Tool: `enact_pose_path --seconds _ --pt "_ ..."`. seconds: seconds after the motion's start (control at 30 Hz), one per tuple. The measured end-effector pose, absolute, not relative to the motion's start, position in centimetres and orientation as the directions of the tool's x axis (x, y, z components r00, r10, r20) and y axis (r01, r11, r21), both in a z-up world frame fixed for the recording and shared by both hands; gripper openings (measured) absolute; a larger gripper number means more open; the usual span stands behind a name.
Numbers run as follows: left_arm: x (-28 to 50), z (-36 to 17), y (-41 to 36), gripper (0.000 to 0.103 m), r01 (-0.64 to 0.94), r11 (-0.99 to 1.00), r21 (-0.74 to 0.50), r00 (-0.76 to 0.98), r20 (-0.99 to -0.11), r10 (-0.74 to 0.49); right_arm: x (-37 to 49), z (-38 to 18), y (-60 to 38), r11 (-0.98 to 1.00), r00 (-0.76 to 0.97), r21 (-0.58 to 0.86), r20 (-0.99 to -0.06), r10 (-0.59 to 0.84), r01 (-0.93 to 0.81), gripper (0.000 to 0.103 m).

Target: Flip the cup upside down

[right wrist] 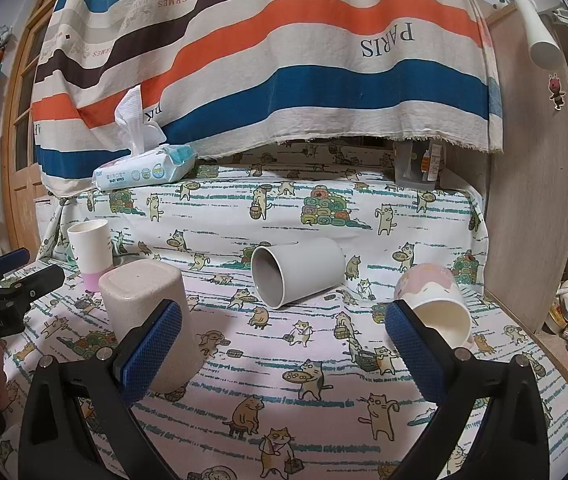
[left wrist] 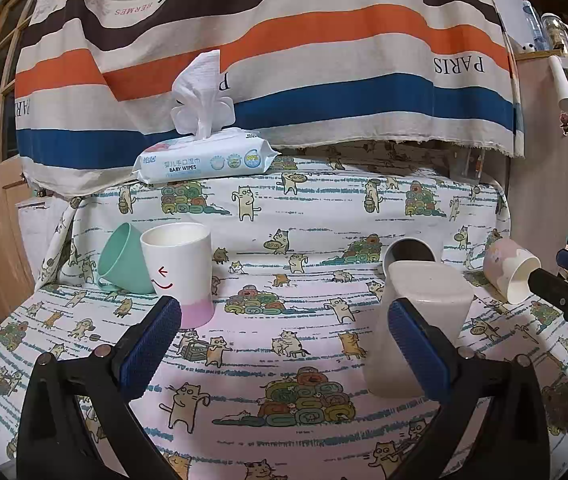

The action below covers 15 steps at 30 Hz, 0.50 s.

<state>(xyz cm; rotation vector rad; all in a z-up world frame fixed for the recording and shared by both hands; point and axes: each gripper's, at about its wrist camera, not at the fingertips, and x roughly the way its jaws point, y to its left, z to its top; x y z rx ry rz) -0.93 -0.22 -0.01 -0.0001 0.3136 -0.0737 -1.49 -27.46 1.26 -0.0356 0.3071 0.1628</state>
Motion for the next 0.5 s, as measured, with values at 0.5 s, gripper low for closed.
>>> enact_pose_path --seconds 0.5 --pt "-0.79 -0.10 -0.18 0.103 0.053 0.999 -0.010 0.950 -0.309 -0.053 -1.48 1.22 -27.45 0.986 0.940 -0.010 -0.304 0.154 -0.165 0.102"
